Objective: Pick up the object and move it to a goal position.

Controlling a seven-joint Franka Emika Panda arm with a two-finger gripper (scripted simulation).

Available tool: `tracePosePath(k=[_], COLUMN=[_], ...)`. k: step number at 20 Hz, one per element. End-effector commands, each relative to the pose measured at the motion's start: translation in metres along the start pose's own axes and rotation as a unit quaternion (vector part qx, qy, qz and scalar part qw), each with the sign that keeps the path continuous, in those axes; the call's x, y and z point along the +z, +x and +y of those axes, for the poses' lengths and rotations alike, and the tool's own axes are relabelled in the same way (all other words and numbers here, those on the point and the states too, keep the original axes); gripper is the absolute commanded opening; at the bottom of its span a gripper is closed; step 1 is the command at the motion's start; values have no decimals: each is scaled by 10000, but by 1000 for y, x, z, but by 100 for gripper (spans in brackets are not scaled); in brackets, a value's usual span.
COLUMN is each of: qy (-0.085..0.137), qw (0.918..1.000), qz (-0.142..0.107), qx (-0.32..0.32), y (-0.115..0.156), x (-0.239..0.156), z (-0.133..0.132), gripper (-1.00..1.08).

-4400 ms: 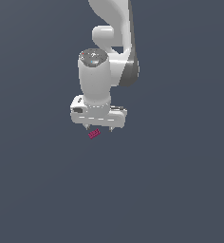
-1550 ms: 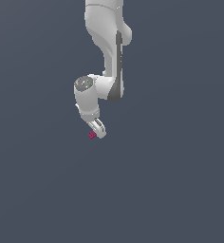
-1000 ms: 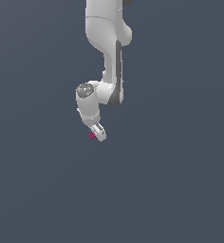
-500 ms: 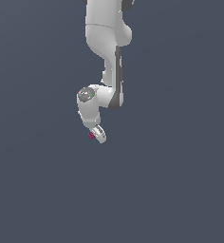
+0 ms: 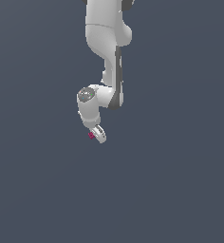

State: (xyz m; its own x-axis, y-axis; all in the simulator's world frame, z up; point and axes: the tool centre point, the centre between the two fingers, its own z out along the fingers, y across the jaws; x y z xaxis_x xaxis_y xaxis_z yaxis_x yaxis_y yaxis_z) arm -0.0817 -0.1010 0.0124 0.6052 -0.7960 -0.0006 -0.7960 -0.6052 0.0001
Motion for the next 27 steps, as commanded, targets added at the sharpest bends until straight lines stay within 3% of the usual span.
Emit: tracePosePath(k=[1, 19, 27], qy=[1, 4, 0], qw=[10000, 10000, 10000], qz=[2, -3, 2], qx=[0, 3, 2], y=[0, -4, -3], x=[-2, -88, -105], z=[0, 21, 25], gripper=[-100, -100, -100])
